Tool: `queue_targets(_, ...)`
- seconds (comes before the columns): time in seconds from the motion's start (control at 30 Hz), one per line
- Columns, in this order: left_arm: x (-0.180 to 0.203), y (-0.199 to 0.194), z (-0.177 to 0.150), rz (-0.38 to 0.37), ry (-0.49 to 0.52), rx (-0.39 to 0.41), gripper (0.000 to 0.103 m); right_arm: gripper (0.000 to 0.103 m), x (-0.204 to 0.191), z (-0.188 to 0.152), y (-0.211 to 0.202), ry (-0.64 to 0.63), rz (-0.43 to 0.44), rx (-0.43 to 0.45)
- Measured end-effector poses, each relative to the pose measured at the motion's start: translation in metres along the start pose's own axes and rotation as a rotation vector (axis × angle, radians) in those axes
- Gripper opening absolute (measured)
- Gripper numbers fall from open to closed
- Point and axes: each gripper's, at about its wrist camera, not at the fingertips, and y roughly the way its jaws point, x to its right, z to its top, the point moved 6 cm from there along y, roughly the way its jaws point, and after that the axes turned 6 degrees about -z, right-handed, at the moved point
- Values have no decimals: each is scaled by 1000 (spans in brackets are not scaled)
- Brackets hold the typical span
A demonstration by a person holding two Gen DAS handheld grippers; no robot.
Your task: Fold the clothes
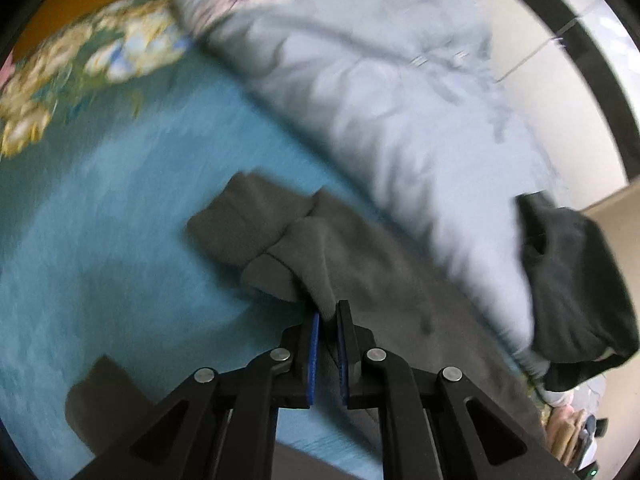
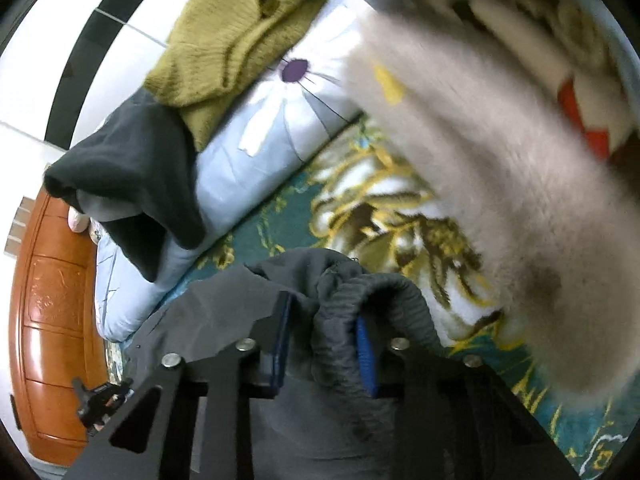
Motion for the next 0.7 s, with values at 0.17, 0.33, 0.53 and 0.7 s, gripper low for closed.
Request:
queue_targets(0.17,56,-43,36,-163,139,144,7,17,-29,17,-35,-57,55,103)
queue_targets(0.33,66,-9,67,-94,154,108,8,17,-43,41,-34,-103,35,125)
queue_targets(0.53,3,21,28,41,18,-50,11,17,-17,33,12,20,-22,21)
queue_targets(0.7,-4,10,21,19,-30,-87,22,33,-23,30,-1,-22,-63,21)
